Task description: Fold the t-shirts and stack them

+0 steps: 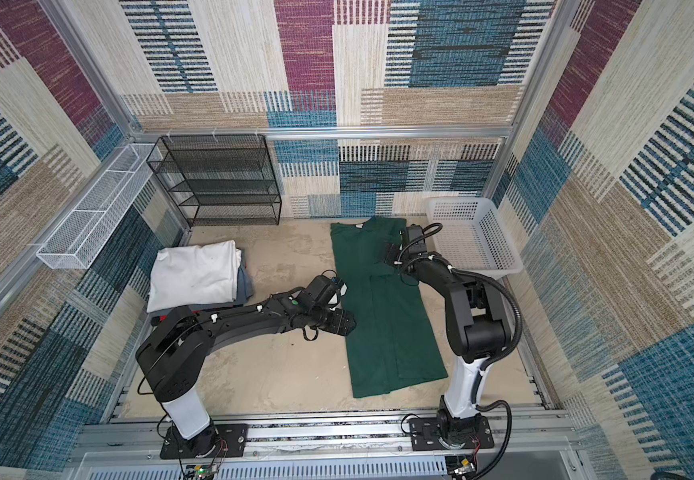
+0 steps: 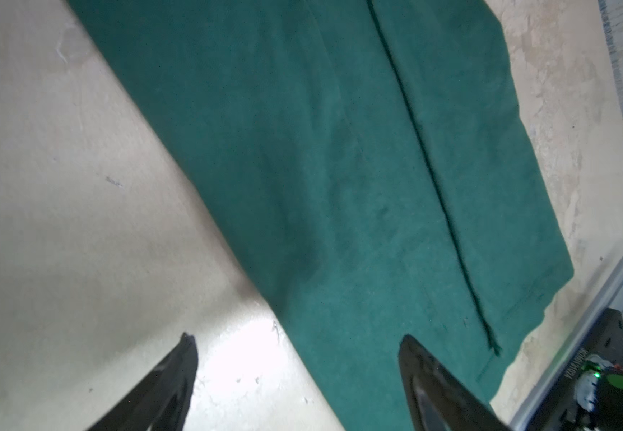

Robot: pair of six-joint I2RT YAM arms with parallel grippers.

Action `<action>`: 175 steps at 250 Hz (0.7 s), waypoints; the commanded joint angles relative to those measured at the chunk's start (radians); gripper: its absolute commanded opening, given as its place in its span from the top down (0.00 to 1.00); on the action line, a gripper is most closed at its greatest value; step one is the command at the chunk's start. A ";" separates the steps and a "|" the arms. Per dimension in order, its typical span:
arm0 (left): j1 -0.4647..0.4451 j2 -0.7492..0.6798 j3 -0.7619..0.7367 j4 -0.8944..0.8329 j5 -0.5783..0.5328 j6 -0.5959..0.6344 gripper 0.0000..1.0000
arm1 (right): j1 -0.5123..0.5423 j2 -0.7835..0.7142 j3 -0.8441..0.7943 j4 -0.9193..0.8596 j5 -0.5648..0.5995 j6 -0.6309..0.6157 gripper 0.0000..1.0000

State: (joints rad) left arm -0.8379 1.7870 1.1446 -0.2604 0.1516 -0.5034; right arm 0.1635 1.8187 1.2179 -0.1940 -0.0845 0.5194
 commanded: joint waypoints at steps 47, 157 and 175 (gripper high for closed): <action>-0.002 0.025 0.015 -0.093 0.041 -0.017 0.14 | -0.013 -0.223 -0.201 -0.032 0.098 -0.030 0.01; -0.004 0.170 0.088 -0.161 0.019 -0.032 0.83 | -0.038 -0.419 -0.433 -0.018 0.115 -0.011 0.02; -0.004 0.194 0.111 -0.184 0.018 -0.030 1.00 | -0.038 -0.427 -0.442 -0.024 0.121 -0.014 0.02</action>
State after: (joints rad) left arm -0.8425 1.9423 1.2278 -0.3447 0.1890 -0.5251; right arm 0.1249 1.4075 0.7891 -0.2310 0.0113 0.4999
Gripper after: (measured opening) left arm 0.104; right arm 0.985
